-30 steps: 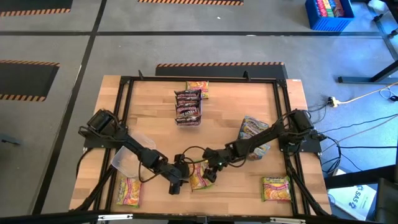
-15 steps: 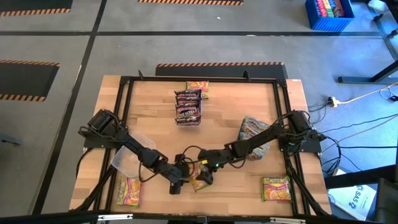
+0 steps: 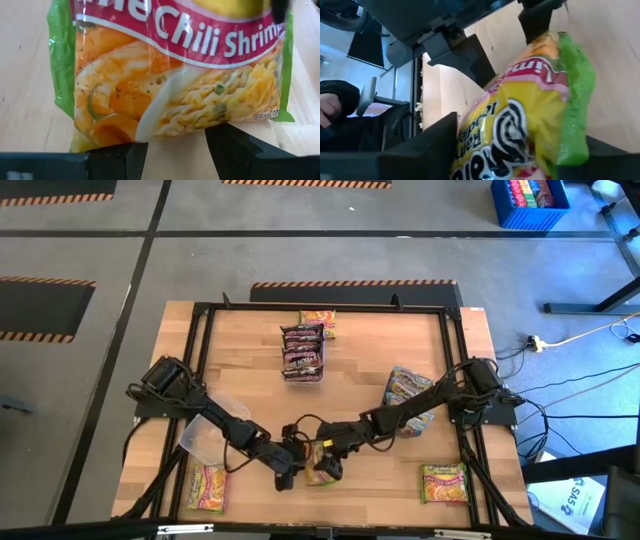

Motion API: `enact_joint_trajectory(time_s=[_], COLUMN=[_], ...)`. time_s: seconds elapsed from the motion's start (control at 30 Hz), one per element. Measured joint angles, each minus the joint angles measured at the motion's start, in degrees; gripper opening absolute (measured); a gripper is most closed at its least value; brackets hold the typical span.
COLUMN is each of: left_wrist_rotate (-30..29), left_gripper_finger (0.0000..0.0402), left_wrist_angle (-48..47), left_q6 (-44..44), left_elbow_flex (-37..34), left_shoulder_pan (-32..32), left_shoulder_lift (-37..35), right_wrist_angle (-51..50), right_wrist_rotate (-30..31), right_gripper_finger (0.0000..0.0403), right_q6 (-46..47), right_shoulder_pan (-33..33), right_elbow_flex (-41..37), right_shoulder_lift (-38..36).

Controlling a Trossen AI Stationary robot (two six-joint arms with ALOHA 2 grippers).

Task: Sort Maruchan noodles
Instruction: Put the green noodle pack into the left transparent bin

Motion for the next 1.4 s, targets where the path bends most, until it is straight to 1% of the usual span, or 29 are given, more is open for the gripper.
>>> enact_joint_trajectory(time_s=[0.2,0.27,0.33,0.43,0.5,0.57,0.67,0.83,0.9,1.0,1.1,1.23,1.33,1.4], left_wrist_rotate=[1.12,1.85,2.08,2.08,1.52,0.07,-3.03,-9.76,-10.16,-10.01,-7.25,-0.24,4.83,6.47], left_gripper_finger=[0.0186,0.0186,0.0186,0.0186,0.0186,0.0186,0.0186,0.0186,0.0188,0.0199,0.0222,0.0254,0.0266,0.0268], left_wrist_angle=[-0.5,-2.5,-5.8,-12.4,-15.39,-19.74,-22.78,-20.35,-19.65,-18.47,-15.16,-11.55,-10.5,-9.94], left_q6=[-0.21,-1.09,-2.5,-3.23,-3.81,-3.93,-3.98,-2.83,-2.79,-2.33,-1.39,-0.08,-0.01,-0.06], left_elbow_flex=[0.02,0.12,0.25,0.33,0.31,0.24,0.24,0.24,0.24,0.22,0.24,0.22,0.22,0.24], left_shoulder_pan=[-0.02,-0.02,-0.16,-1.0,-1.81,-2.73,-3.71,-4.34,-3.62,-1.84,0.43,3.2,4.36,4.83], left_shoulder_lift=[-0.44,-1.58,-3.3,-6.81,-9.3,-12.69,-17.18,-21.59,-22.26,-22.25,-21.7,-21.49,-21.46,-20.59], right_wrist_angle=[-1.34,-1.38,-1.84,-3.92,-6.48,-9.21,-11.98,-11.46,-12.53,-12.31,-13.02,-12.99,-13.16,-12.99], right_wrist_rotate=[0.35,0.16,-0.38,0.04,1.5,3.41,5.94,7.04,7.55,10.07,11.95,12.06,13.4,13.94], right_gripper_finger=[0.0157,0.0132,0.0116,0.0114,0.0123,0.0131,0.013,0.0119,0.0119,0.0124,0.0124,0.0122,0.0121,0.0121], right_q6=[-1.29,-1.67,-3.28,-5.46,-7.29,-8.78,-11.84,-19.98,-22.54,-27.04,-30.62,-33.18,-33.15,-33.16], right_shoulder_pan=[0.02,0.02,0.02,0.0,0.02,0.02,0.02,0.44,0.79,1.57,2.19,2.99,3.04,3.02], right_elbow_flex=[0.0,0.04,0.09,0.11,0.09,0.09,0.05,0.13,0.69,1.72,2.91,3.96,4.02,4.01], right_shoulder_lift=[0.0,-0.13,-0.69,-1.97,-3.33,-4.5,-5.91,-6.58,-6.58,-6.58,-6.58,-6.58,-6.6,-6.6])
